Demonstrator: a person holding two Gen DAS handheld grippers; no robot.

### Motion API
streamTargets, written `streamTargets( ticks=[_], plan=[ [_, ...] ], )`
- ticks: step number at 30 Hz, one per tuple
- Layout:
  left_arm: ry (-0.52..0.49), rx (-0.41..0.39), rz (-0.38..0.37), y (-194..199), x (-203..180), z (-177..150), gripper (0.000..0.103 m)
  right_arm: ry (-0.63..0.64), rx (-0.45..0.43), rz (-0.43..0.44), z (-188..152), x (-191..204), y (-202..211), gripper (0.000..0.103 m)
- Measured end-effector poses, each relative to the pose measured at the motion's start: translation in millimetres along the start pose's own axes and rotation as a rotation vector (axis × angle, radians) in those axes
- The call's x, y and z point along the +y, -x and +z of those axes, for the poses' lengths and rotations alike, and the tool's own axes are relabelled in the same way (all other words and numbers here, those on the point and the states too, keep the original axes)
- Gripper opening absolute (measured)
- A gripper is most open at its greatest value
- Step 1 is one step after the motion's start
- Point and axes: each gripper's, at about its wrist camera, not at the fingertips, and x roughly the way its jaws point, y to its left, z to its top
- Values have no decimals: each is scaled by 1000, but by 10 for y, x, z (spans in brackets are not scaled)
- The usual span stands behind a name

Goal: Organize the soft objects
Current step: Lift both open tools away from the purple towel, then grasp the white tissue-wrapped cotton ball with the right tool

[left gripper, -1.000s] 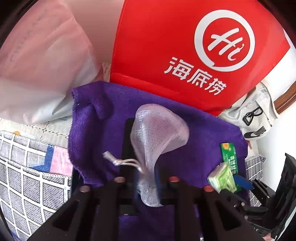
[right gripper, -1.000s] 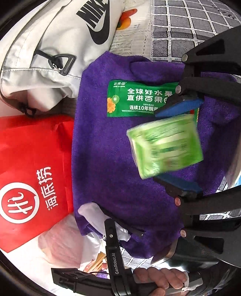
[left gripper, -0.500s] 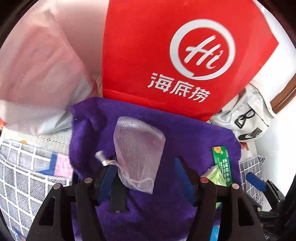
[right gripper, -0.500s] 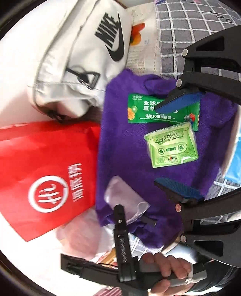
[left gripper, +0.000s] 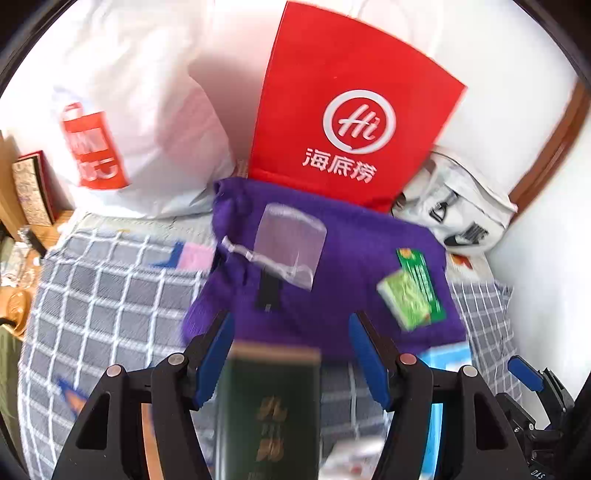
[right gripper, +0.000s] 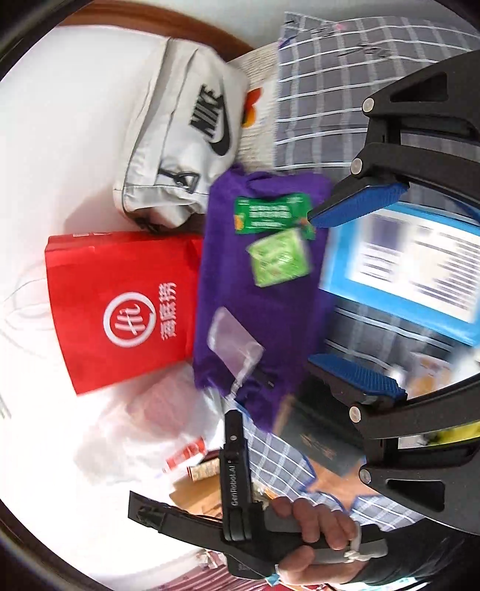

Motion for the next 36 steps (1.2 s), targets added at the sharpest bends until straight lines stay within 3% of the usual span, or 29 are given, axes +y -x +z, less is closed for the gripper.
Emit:
streamTargets(
  ticks=[6,9,13,16,21,30,31,32,36],
  plan=[
    [5,-12,2,380,99,-529,62,-14,20,73,-632,150,349,71],
    [25,-14,-7,477,159,-767,62,3,14,36,-918,221,478,70],
    [40,-10,-10,540,230,-1084,62,34,26,36,-1255,299,477,59],
    [39,3,3,557,282,-1342,62,72,52,5,-1408,347,334,49],
    [9,14,38,702,409,-1658,62,139,67,-44,-1522,432,152,49],
    [-10,43,-20,750,441,-2001,62,156,114,-62,-1645,507,-252,49],
    [-18,49,-31,743,418,-2035,62,149,108,-61,-1650,496,-262,45],
    [-30,58,-45,725,376,-2068,62,137,97,-61,-1654,482,-253,35],
    [-58,74,-75,667,240,-2164,62,78,90,-24,-1668,389,-181,19]
  ],
)
